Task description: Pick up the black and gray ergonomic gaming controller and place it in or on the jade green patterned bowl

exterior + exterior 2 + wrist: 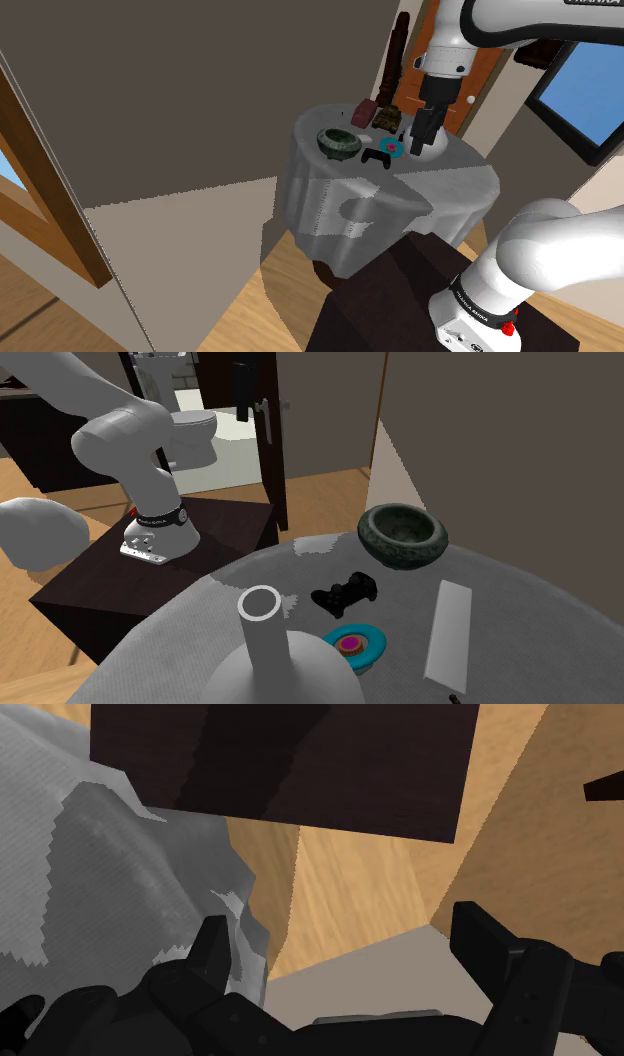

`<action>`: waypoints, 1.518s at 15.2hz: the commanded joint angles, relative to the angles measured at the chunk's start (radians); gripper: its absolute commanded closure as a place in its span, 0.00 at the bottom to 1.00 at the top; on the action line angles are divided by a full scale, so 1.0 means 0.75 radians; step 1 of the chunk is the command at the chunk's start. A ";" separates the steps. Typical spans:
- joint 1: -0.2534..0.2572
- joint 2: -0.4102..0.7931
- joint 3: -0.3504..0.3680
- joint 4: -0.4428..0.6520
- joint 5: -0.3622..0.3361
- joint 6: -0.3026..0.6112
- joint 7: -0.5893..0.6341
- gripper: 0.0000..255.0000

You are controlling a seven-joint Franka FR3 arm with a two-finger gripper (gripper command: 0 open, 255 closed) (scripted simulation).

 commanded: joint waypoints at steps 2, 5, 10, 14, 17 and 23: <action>-0.009 0.023 -0.017 -0.010 -0.020 0.035 -0.024 0.00; -0.038 0.103 -0.069 -0.030 -0.076 0.143 -0.093 0.00; -0.083 0.268 -0.151 -0.027 -0.156 0.323 -0.200 0.00; -0.115 0.424 -0.214 0.008 -0.206 0.461 -0.279 0.00; -0.136 0.550 -0.259 0.053 -0.231 0.557 -0.337 0.00; -0.173 0.822 -0.336 0.190 -0.246 0.722 -0.457 0.00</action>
